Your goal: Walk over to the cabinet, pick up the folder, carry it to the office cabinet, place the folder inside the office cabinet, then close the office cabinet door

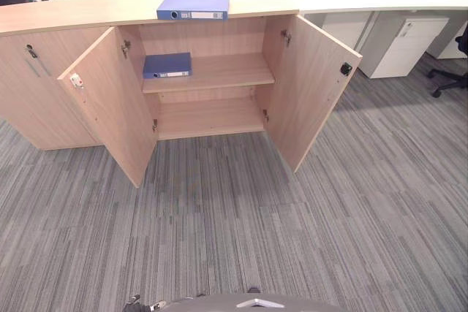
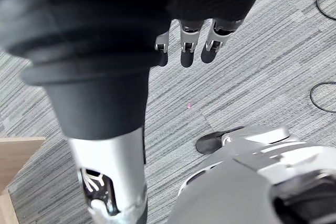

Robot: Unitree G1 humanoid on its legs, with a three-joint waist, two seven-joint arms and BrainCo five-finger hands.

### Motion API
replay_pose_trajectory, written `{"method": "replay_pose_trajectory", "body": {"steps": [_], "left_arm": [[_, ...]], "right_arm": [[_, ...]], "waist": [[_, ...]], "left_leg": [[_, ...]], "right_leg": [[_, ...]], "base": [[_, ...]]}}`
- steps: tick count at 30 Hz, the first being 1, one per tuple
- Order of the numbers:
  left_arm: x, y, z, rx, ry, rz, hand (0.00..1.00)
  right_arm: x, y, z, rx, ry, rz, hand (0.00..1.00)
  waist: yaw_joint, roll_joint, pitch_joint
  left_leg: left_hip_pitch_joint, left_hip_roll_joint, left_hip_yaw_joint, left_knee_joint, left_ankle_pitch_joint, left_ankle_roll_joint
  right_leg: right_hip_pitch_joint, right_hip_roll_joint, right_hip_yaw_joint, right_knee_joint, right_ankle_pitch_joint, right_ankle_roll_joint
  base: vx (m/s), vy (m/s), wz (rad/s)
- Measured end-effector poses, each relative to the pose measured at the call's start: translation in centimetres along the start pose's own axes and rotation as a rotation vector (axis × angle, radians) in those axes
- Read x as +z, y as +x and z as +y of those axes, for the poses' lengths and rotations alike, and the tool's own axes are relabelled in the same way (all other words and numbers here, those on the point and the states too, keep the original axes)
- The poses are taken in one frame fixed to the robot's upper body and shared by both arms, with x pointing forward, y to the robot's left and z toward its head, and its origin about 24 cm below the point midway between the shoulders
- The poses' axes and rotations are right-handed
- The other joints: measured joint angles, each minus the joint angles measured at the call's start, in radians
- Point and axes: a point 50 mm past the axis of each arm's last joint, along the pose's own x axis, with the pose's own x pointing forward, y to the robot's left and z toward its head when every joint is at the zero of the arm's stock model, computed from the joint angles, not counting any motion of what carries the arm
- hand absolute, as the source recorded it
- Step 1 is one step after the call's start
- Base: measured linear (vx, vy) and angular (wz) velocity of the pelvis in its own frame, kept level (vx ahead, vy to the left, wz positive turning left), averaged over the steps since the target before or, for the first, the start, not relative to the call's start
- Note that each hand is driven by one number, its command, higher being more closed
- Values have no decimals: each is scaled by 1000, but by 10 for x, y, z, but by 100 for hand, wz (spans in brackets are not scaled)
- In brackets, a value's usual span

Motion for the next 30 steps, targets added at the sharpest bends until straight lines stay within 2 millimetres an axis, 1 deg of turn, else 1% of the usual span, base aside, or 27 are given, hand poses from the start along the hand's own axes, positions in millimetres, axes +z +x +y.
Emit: {"method": "replay_pose_trajectory", "body": {"steps": [1, 2, 4, 7, 9, 13, 23, 30], "left_arm": [[2, 1, -1, -2, 1, -5, 0], [4, 1, -1, -3, 5, -8, 0], [6, 1, -2, -5, 9, -14, 0], [7, 1, -1, -5, 10, -17, 0], [9, 2, -1, -3, 12, -22, 0], [8, 2, -1, -4, 13, -21, 0], [9, 2, -1, -3, 16, -24, 0], [13, 3, 1, 1, 22, -34, 0]], "right_arm": [[6, 1, 3, 7, 2, -13, 0], [10, 2, 5, 13, 2, -23, 0], [17, 2, 10, 23, -13, -43, 0], [22, 3, 13, 30, -32, -57, 0], [22, 3, 15, 35, -30, -57, 0], [23, 3, 16, 35, -30, -58, 0], [23, 3, 16, 36, -33, -58, 0], [25, 3, 19, 43, -55, -65, 0]], "waist": [[0, 7, 10], [1, -2, 18], [3, 0, 22], [3, -7, 26], [4, -13, 33], [4, -14, 33], [6, -17, 34], [16, -31, 40]], "left_leg": [[14, 2, 0, -11, 1, -1], [17, 3, 0, -14, 0, -2], [26, 4, 1, -26, 1, -3], [31, 1, 2, -26, -3, -8], [41, 0, 3, -29, -3, -8], [45, -1, 7, -46, 5, -4], [33, 0, 20, -53, 3, -9], [6, -1, 56, -47, -11, -3]], "right_leg": [[10, 3, -1, -2, 0, 0], [11, 4, -3, -2, -2, 3], [13, 6, -4, -2, -4, 6], [18, 3, -4, -2, -7, 10], [28, 2, -5, -3, -9, 13], [25, 2, -4, -3, -9, 14], [8, 3, 0, -9, -11, 14], [-30, 5, 38, -3, -9, 16]], "base": [[45, -3, -1], [50, -5, -2], [0, 0, 0], [0, 0, 0], [-42, -1, 0], [-66, -17, -2], [-45, -20, -2], [-4, -4, -16]]}}
